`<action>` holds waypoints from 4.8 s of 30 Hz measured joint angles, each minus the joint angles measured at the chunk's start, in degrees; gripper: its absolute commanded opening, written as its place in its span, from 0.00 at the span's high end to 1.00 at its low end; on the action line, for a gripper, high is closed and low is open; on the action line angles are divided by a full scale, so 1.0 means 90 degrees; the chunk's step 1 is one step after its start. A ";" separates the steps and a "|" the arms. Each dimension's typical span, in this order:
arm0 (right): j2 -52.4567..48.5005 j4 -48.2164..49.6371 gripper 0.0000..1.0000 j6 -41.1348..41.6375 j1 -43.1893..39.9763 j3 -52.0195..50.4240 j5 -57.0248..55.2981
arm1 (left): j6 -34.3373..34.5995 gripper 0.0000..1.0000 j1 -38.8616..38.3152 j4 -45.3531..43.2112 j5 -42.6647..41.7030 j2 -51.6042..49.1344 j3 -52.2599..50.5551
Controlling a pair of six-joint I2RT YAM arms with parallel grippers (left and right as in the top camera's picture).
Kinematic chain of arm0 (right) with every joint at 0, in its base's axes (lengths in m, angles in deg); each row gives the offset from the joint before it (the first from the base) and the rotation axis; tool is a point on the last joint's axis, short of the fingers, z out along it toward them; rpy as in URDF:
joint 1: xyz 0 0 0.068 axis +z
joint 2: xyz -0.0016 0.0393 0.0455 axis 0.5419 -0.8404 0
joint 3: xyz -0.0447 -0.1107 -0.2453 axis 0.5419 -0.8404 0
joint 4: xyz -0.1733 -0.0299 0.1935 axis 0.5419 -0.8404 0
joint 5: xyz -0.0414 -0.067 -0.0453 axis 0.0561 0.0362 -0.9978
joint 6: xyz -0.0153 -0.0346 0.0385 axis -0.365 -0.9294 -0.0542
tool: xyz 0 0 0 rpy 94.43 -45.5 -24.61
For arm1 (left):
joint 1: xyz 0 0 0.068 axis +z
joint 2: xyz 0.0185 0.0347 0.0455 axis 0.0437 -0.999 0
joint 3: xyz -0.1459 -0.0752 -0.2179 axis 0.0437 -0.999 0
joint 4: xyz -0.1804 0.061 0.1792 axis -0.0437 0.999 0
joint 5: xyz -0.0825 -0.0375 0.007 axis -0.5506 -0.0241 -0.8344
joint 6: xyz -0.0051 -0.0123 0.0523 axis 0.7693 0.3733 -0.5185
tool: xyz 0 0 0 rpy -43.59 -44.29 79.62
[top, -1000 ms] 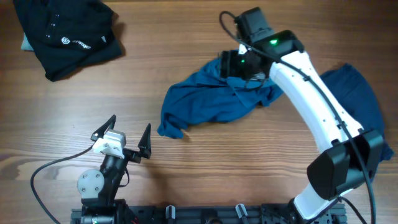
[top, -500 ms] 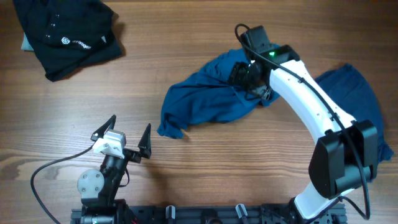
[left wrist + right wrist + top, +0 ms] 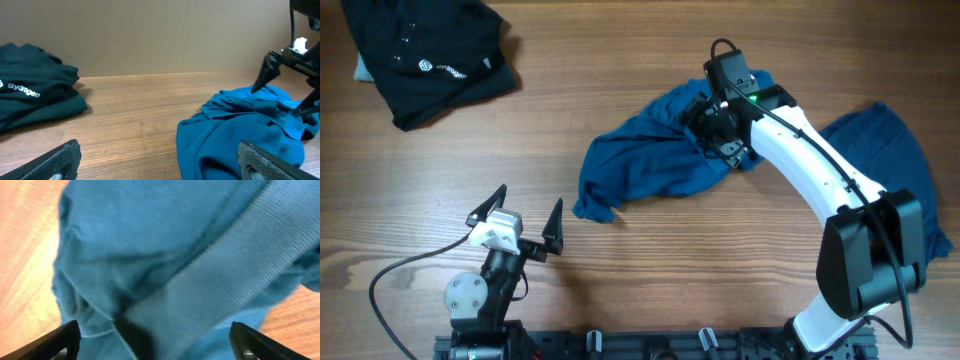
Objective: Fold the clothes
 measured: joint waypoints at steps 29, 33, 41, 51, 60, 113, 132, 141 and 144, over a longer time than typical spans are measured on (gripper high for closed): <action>-0.0452 -0.0153 0.96 -0.0389 0.0000 -0.0002 -0.0005 | 0.0000 0.00 0.0000 0.0000 0.0000 0.0000 0.0000; -0.0199 -0.0204 0.96 -0.0765 0.0000 -0.0027 0.0002 | 0.0000 0.00 0.0000 0.0000 0.0000 0.0000 0.0000; 0.1173 -0.0209 0.96 -0.1430 0.0000 -0.0036 0.0318 | 0.0000 0.00 0.0000 0.0000 0.0000 0.0000 0.0000; 0.2698 -0.0607 0.96 -0.1834 0.0000 -0.0036 0.0648 | 0.0000 0.00 0.0000 0.0000 0.0000 0.0000 0.0000; 0.3439 -0.1229 0.96 -0.1821 0.0000 -0.0036 0.0580 | 0.0000 0.00 0.0000 0.0000 0.0000 0.0000 0.0000; 0.4607 -0.3393 0.96 -0.1018 0.0000 -0.0044 -0.3002 | 0.0345 0.00 0.0010 -0.1343 -0.1695 0.0000 -0.0017; 0.4607 -0.2815 0.84 -0.1122 0.0000 -0.0049 -0.2880 | 0.2766 0.00 0.0010 -0.2076 -0.4847 0.0000 -0.0007; 0.4607 -0.2776 0.74 -0.1197 0.0000 -0.0049 -0.2834 | 0.2465 0.00 0.0010 -0.3109 -0.4483 0.0000 0.0107; 0.4607 -0.2739 0.61 -0.1302 0.0000 -0.0049 -0.2834 | 0.2453 0.00 0.0010 -0.2331 -0.4114 -0.0104 0.0559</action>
